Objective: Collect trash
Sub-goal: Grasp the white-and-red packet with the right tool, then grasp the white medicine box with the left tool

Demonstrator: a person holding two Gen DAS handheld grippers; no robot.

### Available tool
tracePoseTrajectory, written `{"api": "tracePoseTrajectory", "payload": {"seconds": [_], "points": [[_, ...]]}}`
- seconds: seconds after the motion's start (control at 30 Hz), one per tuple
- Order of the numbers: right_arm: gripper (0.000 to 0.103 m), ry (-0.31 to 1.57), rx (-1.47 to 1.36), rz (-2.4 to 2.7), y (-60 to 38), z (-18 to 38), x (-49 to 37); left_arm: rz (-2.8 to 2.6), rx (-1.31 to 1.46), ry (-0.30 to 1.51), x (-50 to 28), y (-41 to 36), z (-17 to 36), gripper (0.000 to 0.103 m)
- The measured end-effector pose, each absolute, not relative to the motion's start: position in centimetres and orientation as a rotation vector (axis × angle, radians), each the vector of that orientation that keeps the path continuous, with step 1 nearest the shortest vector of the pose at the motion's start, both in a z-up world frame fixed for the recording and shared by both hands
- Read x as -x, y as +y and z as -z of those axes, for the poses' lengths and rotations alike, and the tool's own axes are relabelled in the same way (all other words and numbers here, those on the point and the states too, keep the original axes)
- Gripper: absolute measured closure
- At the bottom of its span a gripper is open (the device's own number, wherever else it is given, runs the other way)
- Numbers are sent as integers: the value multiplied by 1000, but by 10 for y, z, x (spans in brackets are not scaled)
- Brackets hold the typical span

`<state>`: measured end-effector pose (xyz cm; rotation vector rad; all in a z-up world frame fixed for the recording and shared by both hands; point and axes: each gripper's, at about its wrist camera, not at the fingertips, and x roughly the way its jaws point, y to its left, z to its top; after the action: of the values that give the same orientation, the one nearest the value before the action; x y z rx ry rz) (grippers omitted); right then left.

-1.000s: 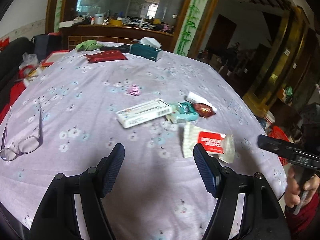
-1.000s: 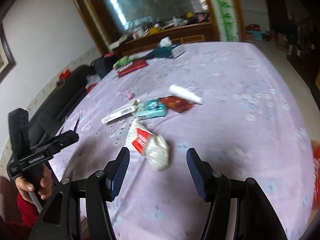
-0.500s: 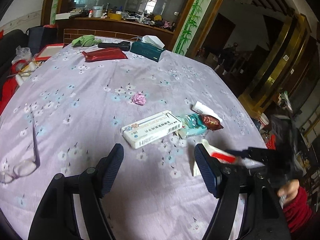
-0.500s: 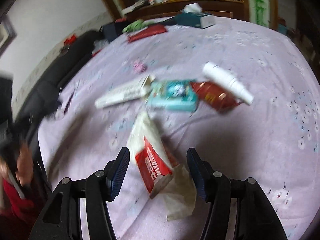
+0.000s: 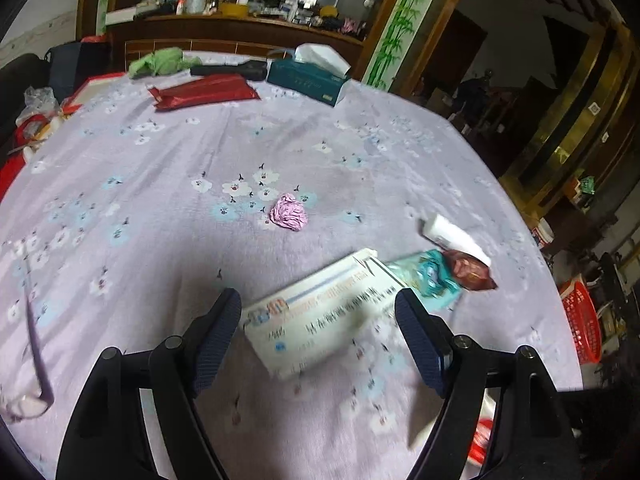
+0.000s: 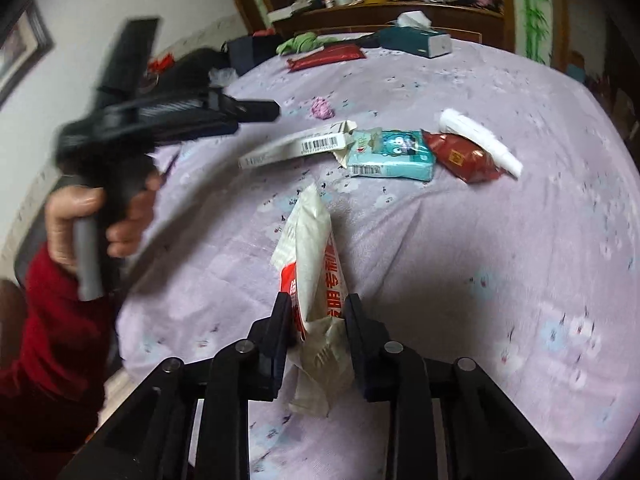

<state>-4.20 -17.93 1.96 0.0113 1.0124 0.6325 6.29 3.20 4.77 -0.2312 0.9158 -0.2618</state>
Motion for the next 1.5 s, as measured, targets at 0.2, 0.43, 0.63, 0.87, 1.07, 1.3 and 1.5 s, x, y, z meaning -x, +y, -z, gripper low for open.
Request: {"api": "tracePoseTrajectory", "payload": {"seconds": [0.2, 0.43, 0.63, 0.87, 1.07, 1.3, 1.5], "points": [[75, 980, -105, -630, -199, -27, 50, 333, 299, 1003, -86, 33, -27, 25], [75, 955, -182, -628, -218, -32, 57, 448, 252, 1004, -59, 18, -31, 24], [75, 939, -234, -606, -232, -31, 62, 435, 72, 946, -26, -9, -38, 23], [75, 927, -253, -588, -240, -32, 67, 356, 2, 890, -51, 2, -52, 23], [75, 926, -269, -589, -242, -32, 70, 399, 160, 1039, -92, 21, -23, 23], [75, 925, -290, -581, -248, -31, 68, 508, 138, 1060, -51, 3, -17, 23], [75, 919, -284, -551, -246, -29, 68, 373, 31, 1006, -21, -23, -17, 23]]}}
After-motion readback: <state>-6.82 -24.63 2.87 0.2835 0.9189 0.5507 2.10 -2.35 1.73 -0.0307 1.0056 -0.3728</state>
